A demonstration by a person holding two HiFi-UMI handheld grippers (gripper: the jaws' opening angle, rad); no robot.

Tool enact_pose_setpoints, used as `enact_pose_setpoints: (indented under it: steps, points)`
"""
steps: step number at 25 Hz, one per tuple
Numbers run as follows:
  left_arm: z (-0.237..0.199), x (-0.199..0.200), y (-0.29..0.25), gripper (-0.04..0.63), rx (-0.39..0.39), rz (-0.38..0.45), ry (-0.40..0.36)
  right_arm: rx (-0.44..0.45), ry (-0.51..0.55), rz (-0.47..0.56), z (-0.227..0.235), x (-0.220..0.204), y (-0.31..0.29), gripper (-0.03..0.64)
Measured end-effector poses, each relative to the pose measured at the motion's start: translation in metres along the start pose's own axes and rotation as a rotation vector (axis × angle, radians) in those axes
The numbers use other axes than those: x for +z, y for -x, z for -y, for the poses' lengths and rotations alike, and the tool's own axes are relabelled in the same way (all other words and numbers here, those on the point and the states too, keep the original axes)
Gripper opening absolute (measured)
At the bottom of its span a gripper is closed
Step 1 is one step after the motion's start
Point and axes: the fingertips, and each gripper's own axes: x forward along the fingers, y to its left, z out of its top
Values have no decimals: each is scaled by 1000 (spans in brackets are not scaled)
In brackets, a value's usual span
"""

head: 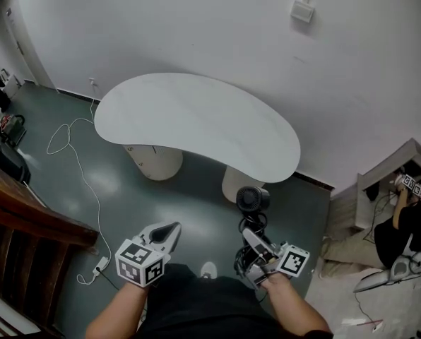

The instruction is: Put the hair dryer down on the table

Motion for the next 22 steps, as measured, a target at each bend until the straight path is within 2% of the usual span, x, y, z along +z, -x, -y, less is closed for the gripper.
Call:
enact_pose_setpoints:
  steps: [8, 16, 22]
  points:
    - [-7, -5, -25, 11, -29, -28, 17, -21, -8, 6, 15, 6, -1, 204]
    - [-22, 28, -59, 11, -83, 0, -18, -36, 20, 22, 26, 25, -23, 204]
    - [-58, 53, -81, 11, -81, 4, -15, -61, 20, 16, 43, 46, -64, 204]
